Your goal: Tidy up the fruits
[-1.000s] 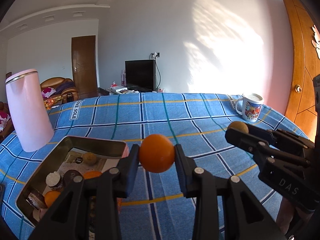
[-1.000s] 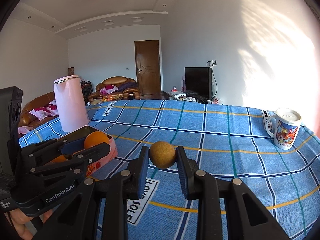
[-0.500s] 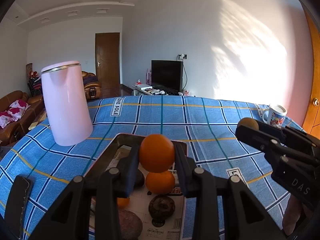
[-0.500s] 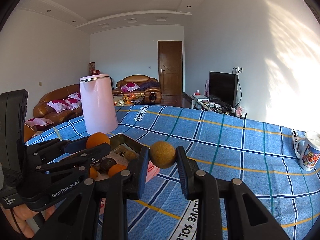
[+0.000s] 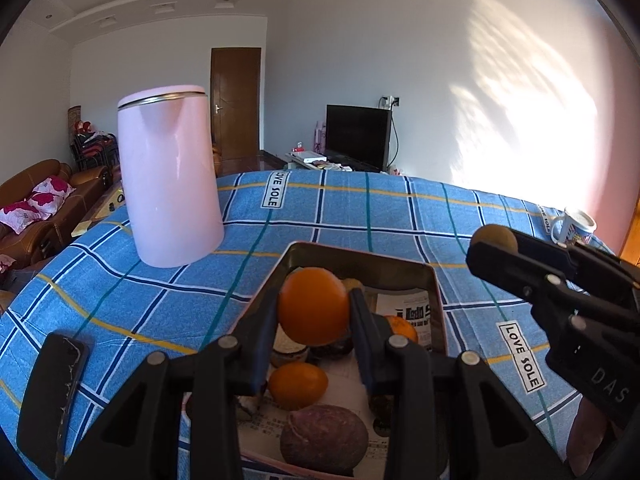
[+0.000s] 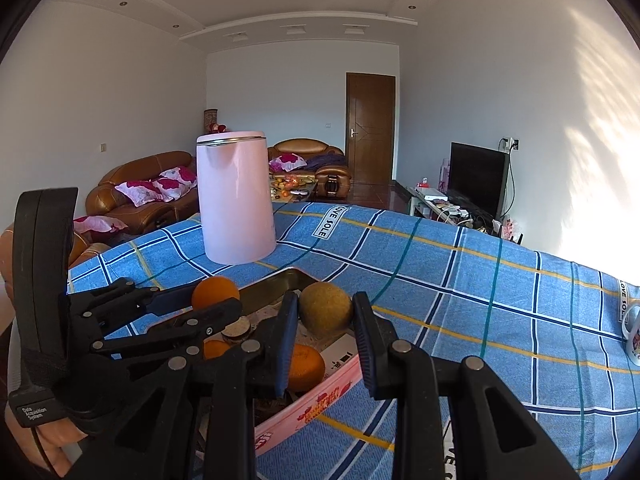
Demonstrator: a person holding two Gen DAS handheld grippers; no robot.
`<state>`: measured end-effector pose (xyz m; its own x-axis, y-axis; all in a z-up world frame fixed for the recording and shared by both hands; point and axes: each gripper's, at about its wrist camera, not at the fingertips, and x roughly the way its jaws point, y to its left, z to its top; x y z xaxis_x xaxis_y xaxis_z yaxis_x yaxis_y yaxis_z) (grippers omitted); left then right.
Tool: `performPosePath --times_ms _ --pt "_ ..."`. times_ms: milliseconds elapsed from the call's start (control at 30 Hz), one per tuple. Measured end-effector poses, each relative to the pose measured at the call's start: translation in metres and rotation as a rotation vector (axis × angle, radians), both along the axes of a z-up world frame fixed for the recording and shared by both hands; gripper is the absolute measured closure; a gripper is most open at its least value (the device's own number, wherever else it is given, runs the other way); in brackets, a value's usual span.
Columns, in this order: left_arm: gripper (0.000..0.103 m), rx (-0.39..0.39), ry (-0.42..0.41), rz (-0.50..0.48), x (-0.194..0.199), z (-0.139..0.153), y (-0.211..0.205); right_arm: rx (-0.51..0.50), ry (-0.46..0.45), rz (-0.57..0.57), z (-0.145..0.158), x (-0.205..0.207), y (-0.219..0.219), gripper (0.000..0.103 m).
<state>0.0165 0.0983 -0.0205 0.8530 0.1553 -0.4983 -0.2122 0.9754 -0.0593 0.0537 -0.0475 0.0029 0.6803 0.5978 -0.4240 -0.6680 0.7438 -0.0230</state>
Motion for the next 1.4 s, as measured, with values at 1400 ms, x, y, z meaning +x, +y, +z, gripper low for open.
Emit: performPosePath --times_ms 1400 --pt "0.027 -0.010 0.068 0.023 -0.022 -0.010 0.030 -0.109 0.192 0.051 -0.040 0.010 0.036 0.046"
